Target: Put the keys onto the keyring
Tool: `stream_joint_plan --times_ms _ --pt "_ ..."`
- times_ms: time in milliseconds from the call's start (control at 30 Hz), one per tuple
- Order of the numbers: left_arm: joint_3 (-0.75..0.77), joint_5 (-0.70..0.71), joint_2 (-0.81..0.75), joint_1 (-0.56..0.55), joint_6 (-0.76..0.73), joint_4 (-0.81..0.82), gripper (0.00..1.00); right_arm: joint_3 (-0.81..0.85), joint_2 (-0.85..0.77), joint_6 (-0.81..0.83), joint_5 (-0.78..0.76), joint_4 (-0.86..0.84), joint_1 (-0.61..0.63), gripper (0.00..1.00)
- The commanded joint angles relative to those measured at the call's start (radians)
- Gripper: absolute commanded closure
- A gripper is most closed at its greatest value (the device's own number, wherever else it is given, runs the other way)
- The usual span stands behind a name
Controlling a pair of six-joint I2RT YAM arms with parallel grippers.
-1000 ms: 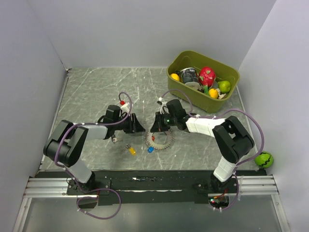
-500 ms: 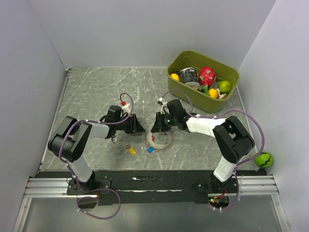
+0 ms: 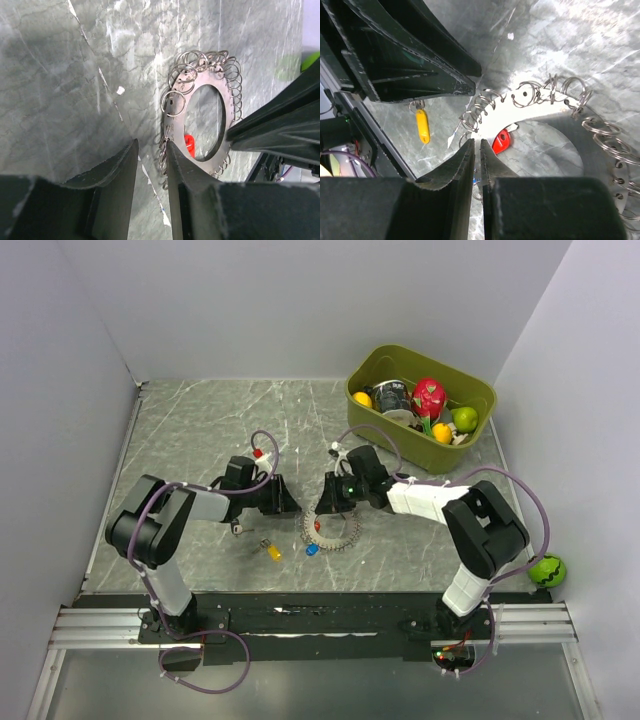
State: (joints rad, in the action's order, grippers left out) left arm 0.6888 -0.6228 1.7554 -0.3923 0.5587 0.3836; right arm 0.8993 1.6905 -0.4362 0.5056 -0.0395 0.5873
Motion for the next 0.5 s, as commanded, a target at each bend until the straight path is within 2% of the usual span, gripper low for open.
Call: stream_joint_plan --times_ms 0,100,267,467 --pt "0.037 -0.011 0.001 -0.008 -0.020 0.026 0.65 -0.046 -0.092 -0.021 0.020 -0.062 -0.046 0.82" --pt "0.038 -0.009 0.001 -0.011 -0.022 0.024 0.65 -0.092 -0.146 -0.056 0.042 -0.122 -0.083 0.80" --pt "0.048 -0.011 0.007 -0.014 -0.023 0.026 0.63 -0.097 -0.181 -0.030 0.008 -0.086 -0.107 0.63" --pt "0.089 0.005 0.015 -0.016 -0.049 -0.020 0.60 -0.088 -0.158 -0.013 -0.009 -0.054 -0.110 0.51"
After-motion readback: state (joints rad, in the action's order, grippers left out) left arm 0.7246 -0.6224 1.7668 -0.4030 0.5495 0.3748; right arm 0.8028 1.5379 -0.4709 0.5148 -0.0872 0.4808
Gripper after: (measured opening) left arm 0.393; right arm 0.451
